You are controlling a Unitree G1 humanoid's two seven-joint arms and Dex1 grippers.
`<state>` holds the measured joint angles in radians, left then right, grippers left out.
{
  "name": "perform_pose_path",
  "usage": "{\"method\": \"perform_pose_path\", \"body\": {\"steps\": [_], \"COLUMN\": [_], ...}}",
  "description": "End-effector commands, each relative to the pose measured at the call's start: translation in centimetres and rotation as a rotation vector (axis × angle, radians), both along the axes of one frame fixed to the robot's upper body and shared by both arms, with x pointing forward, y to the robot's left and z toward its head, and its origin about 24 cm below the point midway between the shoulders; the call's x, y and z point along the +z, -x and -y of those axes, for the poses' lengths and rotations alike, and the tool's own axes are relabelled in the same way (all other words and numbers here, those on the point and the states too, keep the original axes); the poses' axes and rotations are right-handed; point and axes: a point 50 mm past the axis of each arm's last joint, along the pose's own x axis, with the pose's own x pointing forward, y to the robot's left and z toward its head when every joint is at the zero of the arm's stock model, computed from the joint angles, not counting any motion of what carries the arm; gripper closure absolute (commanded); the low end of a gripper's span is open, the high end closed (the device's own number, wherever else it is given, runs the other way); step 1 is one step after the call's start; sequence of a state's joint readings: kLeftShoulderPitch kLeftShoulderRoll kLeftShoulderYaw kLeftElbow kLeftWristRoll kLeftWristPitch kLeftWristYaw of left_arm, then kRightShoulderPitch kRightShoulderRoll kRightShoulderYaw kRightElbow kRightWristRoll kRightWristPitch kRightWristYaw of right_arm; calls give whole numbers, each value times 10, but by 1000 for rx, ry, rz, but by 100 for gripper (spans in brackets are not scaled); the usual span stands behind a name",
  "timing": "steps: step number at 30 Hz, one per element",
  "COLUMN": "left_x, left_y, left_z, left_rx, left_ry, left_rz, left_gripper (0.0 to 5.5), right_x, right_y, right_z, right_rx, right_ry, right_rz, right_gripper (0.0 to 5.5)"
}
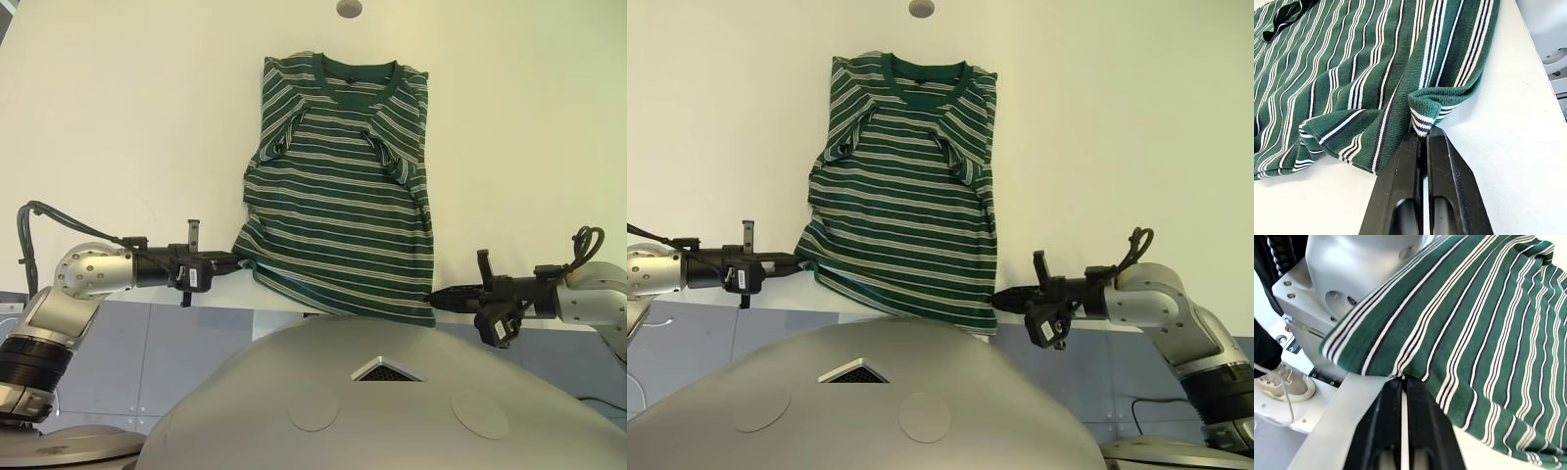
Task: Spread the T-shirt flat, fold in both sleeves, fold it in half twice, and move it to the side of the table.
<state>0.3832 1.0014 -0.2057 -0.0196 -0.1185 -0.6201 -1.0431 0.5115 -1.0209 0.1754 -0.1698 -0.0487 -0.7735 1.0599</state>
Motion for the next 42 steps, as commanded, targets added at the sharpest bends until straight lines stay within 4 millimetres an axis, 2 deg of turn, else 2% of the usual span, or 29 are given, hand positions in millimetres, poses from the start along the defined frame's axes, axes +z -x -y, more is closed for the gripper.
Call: {"method": "perform_pose_path", "body": {"steps": [1,5,7,9,11,13,16,18,21,23,26,27,28,31,34,35,37,38,39,41,42], "left_x": [-9,-4,10,27,42,58,73,73,62,52,40,36,33,27,39,45,54,56,55,51,51], "left_y": [5,-3,-22,-43,-70,-106,-160,-194,-226,-236,-242,-243,-243,-245,-256,-259,-262,-260,-258,-251,-248], "left_z": [-3,-1,4,8,9,6,1,9,28,35,39,41,42,42,29,23,13,9,8,9,9], "left_rx": [2,79,185,275,340,425,560,626,683,727,813,832,858,978,1255,1327,1372,1338,1284,1149,1103], "left_ry": [-38,26,137,255,347,433,524,545,490,440,382,374,384,428,596,670,771,772,749,713,703], "left_rz": [-58,-75,-91,-124,-147,-142,-157,-187,-215,-214,-220,-236,-263,-331,-346,-339,-303,-264,-227,-185,-164], "left_gripper": [550,550,550,550,550,550,550,550,550,550,550,550,522,471,419,404,360,330,311,268,268], "right_x": [-5,5,24,42,58,71,81,79,57,38,24,21,18,18,26,29,38,42,44,48,50], "right_y": [0,-8,-28,-57,-94,-134,-184,-209,-229,-234,-243,-246,-249,-266,-284,-286,-289,-290,-289,-283,-278], "right_z": [-1,-2,1,6,13,22,32,35,35,29,20,18,16,6,15,19,21,21,19,5,-9], "right_rx": [10,-109,-281,-420,-545,-653,-797,-887,-991,-1015,-1072,-1100,-1141,-1297,-1649,-1704,-1705,-1669,-1620,-1453,-1344], "right_ry": [41,-14,-112,-214,-324,-414,-519,-562,-525,-467,-453,-453,-460,-538,-637,-648,-678,-705,-726,-750,-749], "right_rz": [-18,-116,-245,-328,-350,-355,-355,-362,-391,-398,-415,-421,-419,-412,-284,-221,-123,-90,-61,-15,10], "right_gripper": [547,547,547,547,547,547,547,547,547,547,547,525,510,454,398,382,337,304,303,303,303]}}
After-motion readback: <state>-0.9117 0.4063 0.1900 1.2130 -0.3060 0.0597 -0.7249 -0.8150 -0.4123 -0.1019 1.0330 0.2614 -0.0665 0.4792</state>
